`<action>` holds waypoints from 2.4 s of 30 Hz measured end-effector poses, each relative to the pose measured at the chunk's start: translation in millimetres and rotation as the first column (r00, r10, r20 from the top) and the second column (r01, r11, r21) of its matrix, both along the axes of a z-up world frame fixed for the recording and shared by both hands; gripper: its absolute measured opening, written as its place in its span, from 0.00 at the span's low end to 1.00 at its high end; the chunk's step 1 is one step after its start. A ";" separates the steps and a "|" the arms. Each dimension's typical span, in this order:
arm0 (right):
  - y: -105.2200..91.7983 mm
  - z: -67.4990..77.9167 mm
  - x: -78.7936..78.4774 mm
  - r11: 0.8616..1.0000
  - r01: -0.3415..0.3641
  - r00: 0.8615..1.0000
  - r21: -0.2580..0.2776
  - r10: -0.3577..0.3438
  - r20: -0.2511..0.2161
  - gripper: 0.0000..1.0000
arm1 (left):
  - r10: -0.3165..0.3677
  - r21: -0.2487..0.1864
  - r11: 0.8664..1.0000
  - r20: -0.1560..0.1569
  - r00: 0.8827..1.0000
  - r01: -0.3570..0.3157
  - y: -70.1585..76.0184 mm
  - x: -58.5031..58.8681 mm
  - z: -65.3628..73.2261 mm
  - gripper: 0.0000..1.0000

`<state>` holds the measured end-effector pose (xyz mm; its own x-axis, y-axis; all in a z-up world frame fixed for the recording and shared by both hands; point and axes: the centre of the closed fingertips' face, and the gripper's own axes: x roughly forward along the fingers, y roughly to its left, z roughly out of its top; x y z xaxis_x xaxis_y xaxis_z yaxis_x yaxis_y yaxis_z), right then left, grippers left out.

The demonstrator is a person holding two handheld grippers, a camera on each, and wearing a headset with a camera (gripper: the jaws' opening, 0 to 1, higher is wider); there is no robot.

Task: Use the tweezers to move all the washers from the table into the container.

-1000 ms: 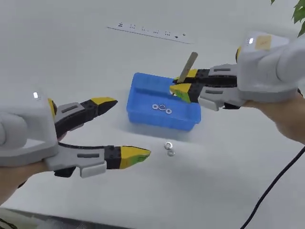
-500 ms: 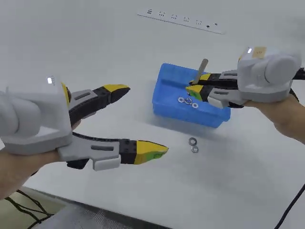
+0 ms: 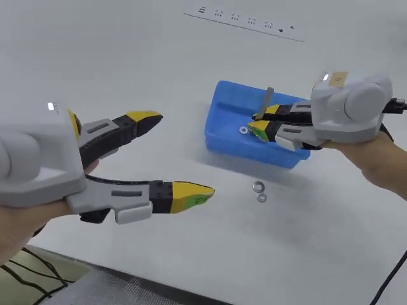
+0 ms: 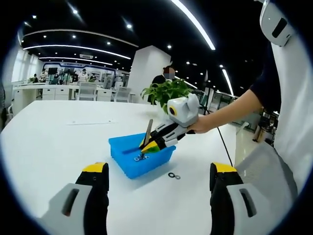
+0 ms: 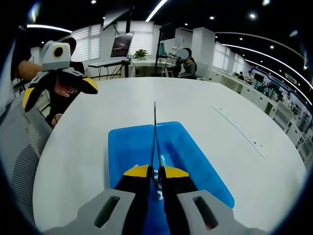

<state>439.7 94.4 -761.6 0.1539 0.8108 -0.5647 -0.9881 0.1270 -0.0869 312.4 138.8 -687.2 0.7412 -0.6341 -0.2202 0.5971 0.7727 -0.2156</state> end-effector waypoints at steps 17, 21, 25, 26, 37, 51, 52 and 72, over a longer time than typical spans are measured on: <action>-2.6 -2.0 -0.5 1.000 0.004 1.000 -0.007 -0.005 -0.014 0.11 | 0.007 -0.002 1.000 -0.006 1.000 -0.007 -1.1 -4.6 2.8 0.91; -2.3 -2.1 -1.2 1.000 0.005 1.000 -0.004 -0.005 -0.018 0.11 | 0.006 -0.001 1.000 -0.007 1.000 -0.006 -1.7 -4.9 2.1 0.91; -1.9 -2.3 0.1 1.000 0.016 1.000 0.006 -0.016 -0.027 0.11 | 0.008 -0.002 1.000 -0.007 1.000 -0.008 -1.1 -4.6 2.2 0.91; -1.9 -2.4 0.2 1.000 0.017 0.999 0.006 -0.017 -0.029 0.11 | 0.008 -0.001 1.000 -0.008 1.000 -0.008 -0.9 -4.5 1.9 0.91; -4.0 14.2 6.9 0.999 0.032 0.999 0.040 -0.032 -0.014 0.11 | -0.005 0.000 1.000 -0.008 1.000 0.005 -3.1 1.8 2.2 0.90; 6.4 31.9 -5.6 0.998 -0.017 1.000 0.057 0.017 0.012 0.08 | -0.147 0.076 0.987 0.077 0.986 0.142 -29.1 85.8 20.7 0.74; 6.6 32.9 -6.2 0.998 -0.019 1.000 0.059 0.018 0.012 0.08 | -0.151 0.088 0.986 0.091 0.984 0.143 -31.0 91.2 22.6 0.70; 6.6 32.3 -20.0 0.994 -0.105 0.993 0.006 0.105 0.055 0.08 | -0.417 0.141 0.907 0.169 0.893 0.397 -80.2 99.5 51.1 0.16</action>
